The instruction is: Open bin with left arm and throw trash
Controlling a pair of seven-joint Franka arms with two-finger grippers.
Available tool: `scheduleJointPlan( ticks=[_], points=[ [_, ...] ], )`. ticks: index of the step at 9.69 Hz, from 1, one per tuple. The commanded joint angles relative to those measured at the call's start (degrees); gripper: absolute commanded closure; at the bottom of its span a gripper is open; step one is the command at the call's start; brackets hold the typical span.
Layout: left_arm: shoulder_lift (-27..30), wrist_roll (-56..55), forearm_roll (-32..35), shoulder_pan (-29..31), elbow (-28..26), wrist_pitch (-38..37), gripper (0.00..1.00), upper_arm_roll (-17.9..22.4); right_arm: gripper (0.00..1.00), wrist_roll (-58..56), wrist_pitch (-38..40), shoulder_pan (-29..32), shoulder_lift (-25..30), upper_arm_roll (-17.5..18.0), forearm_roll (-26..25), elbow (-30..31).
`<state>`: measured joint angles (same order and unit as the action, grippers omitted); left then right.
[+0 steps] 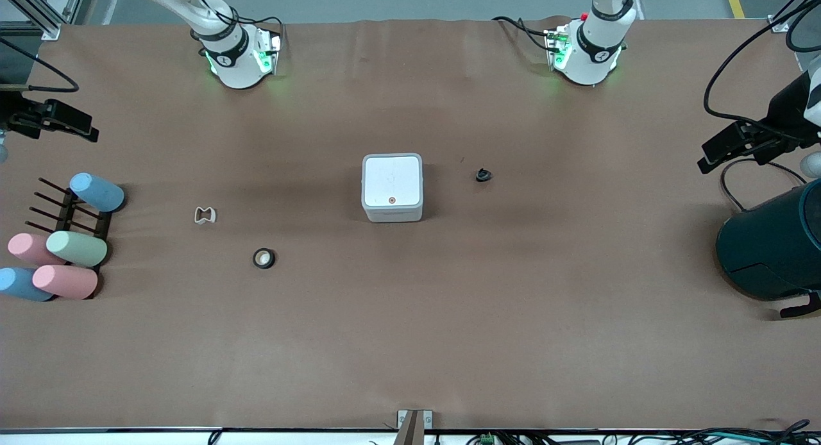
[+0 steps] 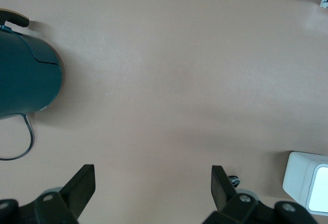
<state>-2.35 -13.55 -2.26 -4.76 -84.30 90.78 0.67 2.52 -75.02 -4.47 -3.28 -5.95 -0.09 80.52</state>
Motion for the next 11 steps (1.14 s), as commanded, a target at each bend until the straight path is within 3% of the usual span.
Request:
scheduleJointPlan(
  ticks=[1, 8, 11],
  points=[
    [-0.3, 0.5, 0.1, 0.0, 0.8, -0.4, 0.0, 0.0, 0.0, 0.5, -0.7, -0.5, 1.3, -0.4, -0.4, 1.2],
    [-0.6, -0.9, 0.1, -0.5, 1.0, -0.7, 0.0, 0.0, 0.0, 3.4, -2.0, -0.6, 1.3, -0.4, -0.3, 1.2],
    [0.1, -9.3, 0.6, -1.7, 1.0, -3.4, 0.0, -4.0, 0.0, 6.1, -0.9, -0.7, -0.9, -0.3, 0.3, 1.5]
  ],
)
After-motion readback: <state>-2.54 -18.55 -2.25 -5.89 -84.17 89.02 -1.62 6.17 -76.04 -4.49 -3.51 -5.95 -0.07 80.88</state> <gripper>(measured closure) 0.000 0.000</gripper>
